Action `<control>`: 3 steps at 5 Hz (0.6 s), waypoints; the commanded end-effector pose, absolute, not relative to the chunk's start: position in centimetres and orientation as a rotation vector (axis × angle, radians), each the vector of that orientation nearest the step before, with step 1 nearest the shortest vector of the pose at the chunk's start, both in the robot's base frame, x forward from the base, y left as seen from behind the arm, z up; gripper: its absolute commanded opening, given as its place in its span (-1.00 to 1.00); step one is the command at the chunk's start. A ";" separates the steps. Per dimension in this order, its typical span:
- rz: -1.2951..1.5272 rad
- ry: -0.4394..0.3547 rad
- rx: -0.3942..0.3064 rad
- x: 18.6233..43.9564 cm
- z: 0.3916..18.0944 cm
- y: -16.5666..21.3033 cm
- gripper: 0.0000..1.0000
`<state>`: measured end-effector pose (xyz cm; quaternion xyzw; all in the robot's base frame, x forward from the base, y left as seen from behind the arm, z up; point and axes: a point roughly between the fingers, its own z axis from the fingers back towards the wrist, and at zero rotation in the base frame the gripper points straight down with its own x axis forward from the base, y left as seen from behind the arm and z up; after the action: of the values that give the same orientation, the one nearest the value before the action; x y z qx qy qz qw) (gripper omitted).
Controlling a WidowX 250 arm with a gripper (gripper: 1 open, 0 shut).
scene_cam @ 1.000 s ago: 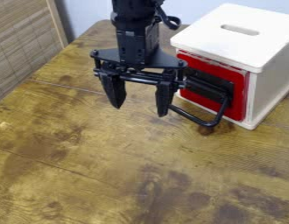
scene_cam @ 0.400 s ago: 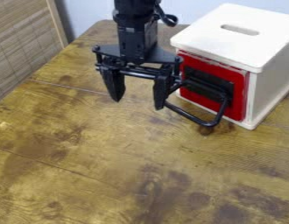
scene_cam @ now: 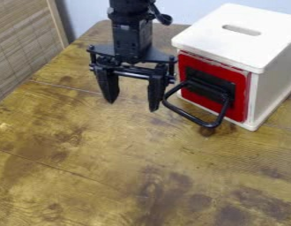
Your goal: Close the drawer
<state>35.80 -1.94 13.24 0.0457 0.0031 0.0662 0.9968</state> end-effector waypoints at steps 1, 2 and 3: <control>0.185 -0.078 0.069 35.3 15.6 -2.7 1.00; 0.198 -0.070 0.060 34.2 15.2 -4.5 1.00; 0.073 -0.091 0.036 34.1 16.5 -5.3 1.00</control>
<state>33.97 -4.76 13.12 0.0297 0.0092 0.0458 0.9985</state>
